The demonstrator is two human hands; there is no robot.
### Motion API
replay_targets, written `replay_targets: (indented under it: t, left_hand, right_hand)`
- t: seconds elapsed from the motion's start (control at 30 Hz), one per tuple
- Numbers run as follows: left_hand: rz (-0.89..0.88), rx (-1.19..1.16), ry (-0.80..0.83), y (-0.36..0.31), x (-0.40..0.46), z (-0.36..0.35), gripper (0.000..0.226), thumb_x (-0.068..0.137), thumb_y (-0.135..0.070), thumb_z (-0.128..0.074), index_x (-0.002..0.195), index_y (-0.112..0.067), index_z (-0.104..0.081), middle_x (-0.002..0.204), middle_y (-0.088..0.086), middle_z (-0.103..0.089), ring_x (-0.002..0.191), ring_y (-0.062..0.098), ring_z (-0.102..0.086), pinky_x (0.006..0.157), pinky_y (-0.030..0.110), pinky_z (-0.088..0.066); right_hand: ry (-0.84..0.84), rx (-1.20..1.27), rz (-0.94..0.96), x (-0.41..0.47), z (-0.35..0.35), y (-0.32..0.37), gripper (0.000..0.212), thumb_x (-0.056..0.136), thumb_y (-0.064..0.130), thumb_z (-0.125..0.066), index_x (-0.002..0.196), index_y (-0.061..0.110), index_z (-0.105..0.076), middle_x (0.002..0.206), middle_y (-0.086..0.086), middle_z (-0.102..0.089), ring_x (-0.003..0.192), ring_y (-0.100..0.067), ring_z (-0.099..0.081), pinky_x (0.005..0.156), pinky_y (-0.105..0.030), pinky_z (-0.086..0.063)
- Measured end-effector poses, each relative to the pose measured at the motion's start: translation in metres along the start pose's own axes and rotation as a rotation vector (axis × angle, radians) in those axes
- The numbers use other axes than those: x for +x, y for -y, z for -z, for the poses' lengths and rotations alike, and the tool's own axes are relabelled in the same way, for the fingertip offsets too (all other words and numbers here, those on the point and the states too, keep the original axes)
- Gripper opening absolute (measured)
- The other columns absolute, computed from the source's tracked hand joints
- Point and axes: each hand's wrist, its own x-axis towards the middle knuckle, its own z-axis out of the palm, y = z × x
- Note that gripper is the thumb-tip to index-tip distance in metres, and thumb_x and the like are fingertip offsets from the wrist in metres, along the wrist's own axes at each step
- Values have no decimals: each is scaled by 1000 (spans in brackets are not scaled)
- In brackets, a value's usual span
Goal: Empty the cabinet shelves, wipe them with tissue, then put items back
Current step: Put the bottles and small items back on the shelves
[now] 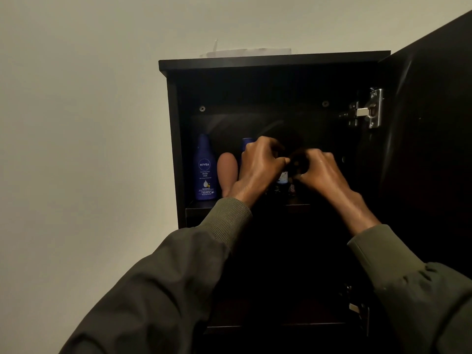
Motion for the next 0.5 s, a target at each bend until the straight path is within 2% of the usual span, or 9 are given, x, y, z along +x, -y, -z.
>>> replay_targets:
  t: [0.1, 0.2, 0.27, 0.37, 0.43, 0.5]
  left_hand:
    - [-8, -3, 5, 0, -1, -1, 32, 86, -22, -73, 117, -16, -66, 93, -9, -62, 74, -3, -56, 52, 4, -42]
    - [-25, 0, -19, 0, -1, -2, 31, 87, -22, -73, 117, -15, -67, 101, -4, -67, 79, -2, -58, 55, 3, -41]
    - [-29, 1, -43, 0, 0, -4, 31, 86, -24, -73, 115, -17, -68, 106, -2, -69, 83, -2, -58, 57, 2, -41]
    - [-23, -34, -42, -4, 1, -4, 31, 86, -24, -73, 116, -16, -68, 107, -1, -69, 90, 2, -61, 67, 9, -48]
    - [-23, -54, -31, -7, 2, -5, 31, 85, -24, -74, 115, -15, -68, 105, -1, -69, 93, 6, -64, 73, 16, -53]
    - [-22, -74, -31, -10, 1, -7, 31, 84, -24, -76, 112, -15, -69, 98, -5, -68, 87, 3, -63, 67, 10, -49]
  right_hand:
    - [-56, 34, -27, -3, 5, 2, 44, 78, 12, -78, 120, 20, -65, 114, -3, -67, 103, -13, -62, 75, -18, -44]
    - [-162, 139, -49, -7, 13, 8, 36, 78, 18, -79, 112, 23, -68, 100, 4, -71, 89, -3, -63, 69, -12, -42]
    - [-108, 221, -79, -9, 21, 11, 36, 76, 20, -81, 109, 27, -68, 93, 10, -71, 85, 1, -63, 67, -12, -43]
    - [75, 281, -100, -15, 29, 15, 43, 71, 23, -85, 110, 29, -68, 90, 10, -72, 88, -2, -66, 78, -25, -53]
    - [81, 275, -100, -19, 29, 16, 43, 69, 26, -86, 108, 29, -68, 88, 9, -73, 87, -3, -67, 79, -27, -53]
    - [35, 264, -100, -22, 29, 16, 37, 70, 26, -85, 103, 28, -68, 84, 7, -73, 82, -3, -67, 73, -24, -53]
